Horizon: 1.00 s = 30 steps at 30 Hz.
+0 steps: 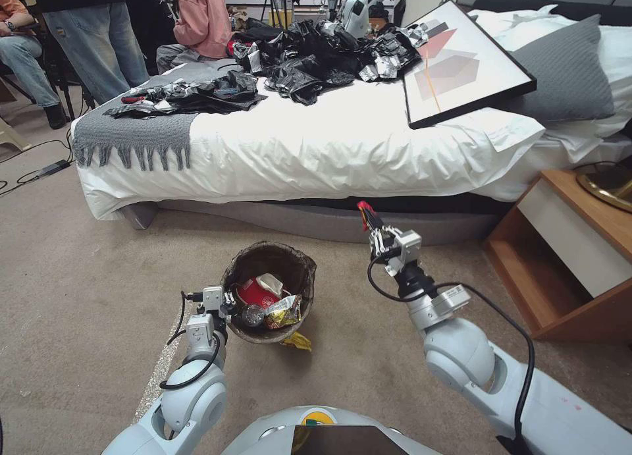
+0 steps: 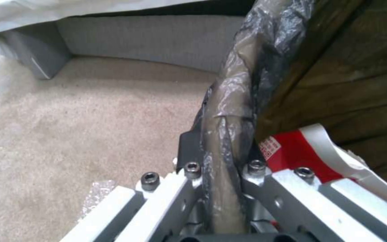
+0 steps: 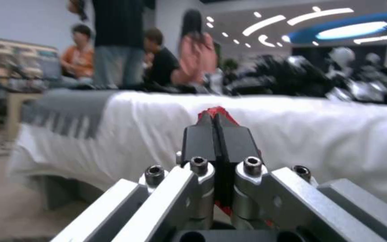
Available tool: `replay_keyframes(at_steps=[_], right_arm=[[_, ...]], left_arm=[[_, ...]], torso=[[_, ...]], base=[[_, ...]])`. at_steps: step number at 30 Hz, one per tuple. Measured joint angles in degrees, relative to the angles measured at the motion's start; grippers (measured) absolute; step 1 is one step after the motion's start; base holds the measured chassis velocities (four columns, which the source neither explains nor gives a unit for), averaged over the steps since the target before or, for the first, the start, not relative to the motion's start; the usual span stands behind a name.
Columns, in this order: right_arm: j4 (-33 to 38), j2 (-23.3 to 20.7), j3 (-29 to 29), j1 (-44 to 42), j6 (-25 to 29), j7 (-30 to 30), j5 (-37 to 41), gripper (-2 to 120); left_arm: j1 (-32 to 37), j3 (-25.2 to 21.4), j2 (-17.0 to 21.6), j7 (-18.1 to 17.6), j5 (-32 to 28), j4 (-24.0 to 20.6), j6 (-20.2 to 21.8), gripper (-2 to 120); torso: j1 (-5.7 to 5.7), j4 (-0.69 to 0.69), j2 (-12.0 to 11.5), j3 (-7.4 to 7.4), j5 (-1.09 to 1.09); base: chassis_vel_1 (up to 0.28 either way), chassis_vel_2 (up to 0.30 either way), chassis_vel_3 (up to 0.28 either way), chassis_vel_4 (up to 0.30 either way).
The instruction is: Pick up the trash bin, then pick up the garbage from the floor and place it into the trash bin.
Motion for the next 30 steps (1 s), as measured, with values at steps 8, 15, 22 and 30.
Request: replay_keyframes(at_steps=[8,15,22,30], right_arm=[[1.9,-0.7,-4.3,7.2,1.5,-5.8,4.0,0],[2.2,-1.0,-8.5,10.0,1.7,-9.2,5.5,0],[2.3,-2.2,-12.6,11.6,2.4,-13.6,6.7,0],[1.7,-2.3,-18.5,12.6,2.9,-16.0,5.6,0]], left_arm=[[-0.5,0.4,0.3,0.0,-0.1,0.3,0.2,0],[-0.8,0.6,0.8,0.1,-0.3,0.4,0.3,0],[-0.9,0.7,1.1,0.1,-0.5,0.4,0.4,0],[-1.3,0.7,1.2,0.1,-0.5,0.4,0.4,0]], torso=[[0.0,-0.01,0.0,0.0,0.0],[0.0,-0.01,0.0,0.0,0.0],[0.0,-0.02,0.0,0.0,0.0],[0.0,-0.01,0.0,0.0,0.0]], base=[[0.0,0.0,0.0,0.0],[0.0,0.0,0.0,0.0],[0.0,0.0,0.0,0.0],[0.0,0.0,0.0,0.0]])
